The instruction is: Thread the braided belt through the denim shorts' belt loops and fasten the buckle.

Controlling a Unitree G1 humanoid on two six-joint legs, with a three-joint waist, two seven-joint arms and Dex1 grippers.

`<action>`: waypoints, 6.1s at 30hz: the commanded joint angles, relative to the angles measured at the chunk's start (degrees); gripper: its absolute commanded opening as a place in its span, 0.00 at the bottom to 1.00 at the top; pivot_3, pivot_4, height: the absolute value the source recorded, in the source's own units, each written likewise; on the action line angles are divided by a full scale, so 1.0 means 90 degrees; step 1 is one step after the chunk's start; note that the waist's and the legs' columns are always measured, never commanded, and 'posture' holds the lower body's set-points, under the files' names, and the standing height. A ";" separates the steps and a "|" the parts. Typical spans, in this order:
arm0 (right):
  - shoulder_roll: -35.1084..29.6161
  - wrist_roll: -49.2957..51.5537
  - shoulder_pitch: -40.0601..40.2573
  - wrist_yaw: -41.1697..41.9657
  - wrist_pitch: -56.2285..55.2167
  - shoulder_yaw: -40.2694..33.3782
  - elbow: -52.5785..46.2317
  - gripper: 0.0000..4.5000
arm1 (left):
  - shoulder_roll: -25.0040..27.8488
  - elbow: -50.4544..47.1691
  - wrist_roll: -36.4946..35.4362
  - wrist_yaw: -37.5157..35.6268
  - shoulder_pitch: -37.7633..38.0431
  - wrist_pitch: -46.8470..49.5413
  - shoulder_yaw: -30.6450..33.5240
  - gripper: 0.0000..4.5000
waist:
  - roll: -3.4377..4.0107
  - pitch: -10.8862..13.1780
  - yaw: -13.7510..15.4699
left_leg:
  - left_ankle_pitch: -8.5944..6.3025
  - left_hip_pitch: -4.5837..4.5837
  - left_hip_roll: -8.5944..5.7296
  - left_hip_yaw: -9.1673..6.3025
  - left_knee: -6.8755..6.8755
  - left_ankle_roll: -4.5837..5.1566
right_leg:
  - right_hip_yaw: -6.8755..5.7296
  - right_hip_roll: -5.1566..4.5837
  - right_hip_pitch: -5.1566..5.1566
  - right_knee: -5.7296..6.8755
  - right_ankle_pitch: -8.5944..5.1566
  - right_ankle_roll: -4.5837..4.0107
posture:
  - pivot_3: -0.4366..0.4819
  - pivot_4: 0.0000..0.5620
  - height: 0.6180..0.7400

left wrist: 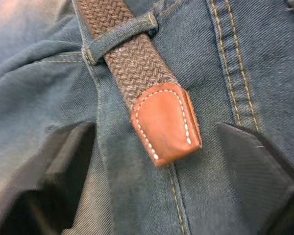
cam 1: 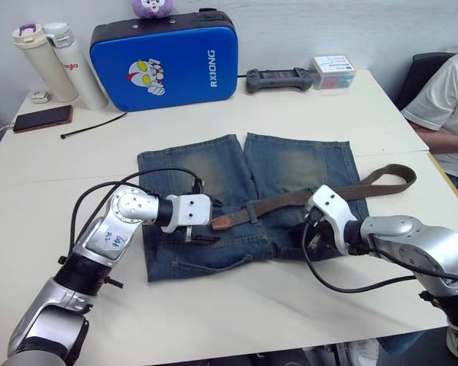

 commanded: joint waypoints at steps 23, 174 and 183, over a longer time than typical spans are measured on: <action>-0.0146 -0.0921 0.0162 0.0279 0.0096 -0.0752 0.1141 0.00 | 0.1630 0.0426 -0.0098 -0.0453 0.0385 -0.1294 0.1080 0.00 | -0.0013 -0.0008 -0.0013 | 0.0000 0.0006 -0.0001 0.0000 -0.0003 0.0000 | 0.0000 -0.0001 0.0005 0.0000 0.0000 0.0000 | 0.48 0.27 1.00; 0.3198 0.8318 0.0012 -0.7249 0.0355 -0.3177 0.2898 0.54 | 0.1512 -0.1925 -0.2513 -0.0209 0.0524 0.3725 0.1501 1.00 | 0.0028 0.0011 -0.0223 | 0.0000 -0.0002 0.0009 0.0007 -0.0018 -0.0005 | 0.0000 0.0005 -0.0011 0.0033 -0.0003 -0.0009 | 0.48 0.27 1.00; 0.3092 0.8318 -0.0073 -0.7100 -0.0102 -0.3138 0.2776 0.01 | 0.1450 -0.1735 -0.2433 -0.0256 0.0356 0.3561 0.1400 1.00 | 0.0028 0.0011 -0.0215 | 0.0000 -0.0002 0.0009 0.0006 -0.0017 -0.0004 | 0.0000 0.0004 -0.0011 0.0030 -0.0003 -0.0009 | 0.48 0.27 1.00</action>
